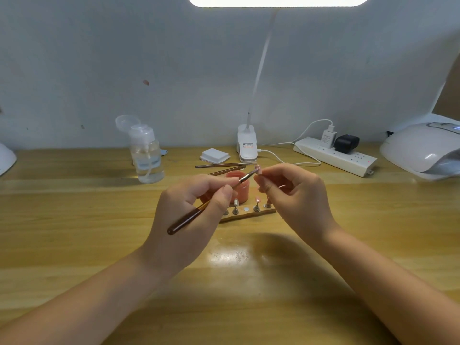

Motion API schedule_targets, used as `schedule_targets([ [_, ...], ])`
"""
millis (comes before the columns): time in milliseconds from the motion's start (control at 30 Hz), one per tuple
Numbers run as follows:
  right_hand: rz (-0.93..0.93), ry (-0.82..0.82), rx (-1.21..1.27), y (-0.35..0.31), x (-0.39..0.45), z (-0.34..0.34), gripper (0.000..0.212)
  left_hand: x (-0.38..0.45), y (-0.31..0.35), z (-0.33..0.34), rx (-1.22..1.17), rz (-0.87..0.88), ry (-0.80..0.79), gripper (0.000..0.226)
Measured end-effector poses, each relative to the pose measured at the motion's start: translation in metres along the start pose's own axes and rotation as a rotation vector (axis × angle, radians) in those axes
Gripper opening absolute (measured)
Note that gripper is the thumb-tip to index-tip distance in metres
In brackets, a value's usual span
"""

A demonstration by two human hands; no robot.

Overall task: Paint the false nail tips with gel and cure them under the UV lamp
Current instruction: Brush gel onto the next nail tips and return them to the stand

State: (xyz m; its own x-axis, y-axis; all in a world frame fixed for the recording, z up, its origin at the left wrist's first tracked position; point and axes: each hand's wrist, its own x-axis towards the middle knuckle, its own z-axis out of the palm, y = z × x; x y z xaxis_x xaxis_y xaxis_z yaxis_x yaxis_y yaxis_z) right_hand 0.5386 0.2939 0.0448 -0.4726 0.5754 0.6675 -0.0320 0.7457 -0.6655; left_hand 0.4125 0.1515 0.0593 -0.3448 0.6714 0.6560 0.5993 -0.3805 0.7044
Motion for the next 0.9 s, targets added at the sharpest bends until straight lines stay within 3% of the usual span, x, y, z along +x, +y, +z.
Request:
schedule_targets([
  [100, 0.013, 0.008, 0.005, 0.002, 0.000, -0.001, 0.012, -0.001, -0.003, -0.003, -0.053, -0.041, 0.032, 0.022],
  [200, 0.000, 0.012, -0.002, 0.001, 0.000, -0.001, 0.013, -0.001, 0.000, -0.001, -0.051, -0.030, 0.053, 0.013],
  [333, 0.003, 0.004, -0.019, 0.002, 0.000, -0.001, 0.016, -0.002, -0.001, 0.001, -0.004, -0.006, -0.018, 0.013],
  [467, 0.063, 0.020, -0.025, 0.008, 0.000, -0.001, 0.014, -0.001, -0.004, -0.002, -0.058, -0.052, -0.004, 0.024],
  [700, 0.151, 0.031, -0.047, 0.023, -0.006, 0.001, 0.017, 0.021, -0.011, -0.008, -0.062, -0.120, 0.084, 0.010],
  [900, 0.162, 0.061, 0.039, 0.023, -0.009, 0.006, 0.004, 0.065, -0.024, -0.008, 0.156, -0.253, 0.037, 0.014],
])
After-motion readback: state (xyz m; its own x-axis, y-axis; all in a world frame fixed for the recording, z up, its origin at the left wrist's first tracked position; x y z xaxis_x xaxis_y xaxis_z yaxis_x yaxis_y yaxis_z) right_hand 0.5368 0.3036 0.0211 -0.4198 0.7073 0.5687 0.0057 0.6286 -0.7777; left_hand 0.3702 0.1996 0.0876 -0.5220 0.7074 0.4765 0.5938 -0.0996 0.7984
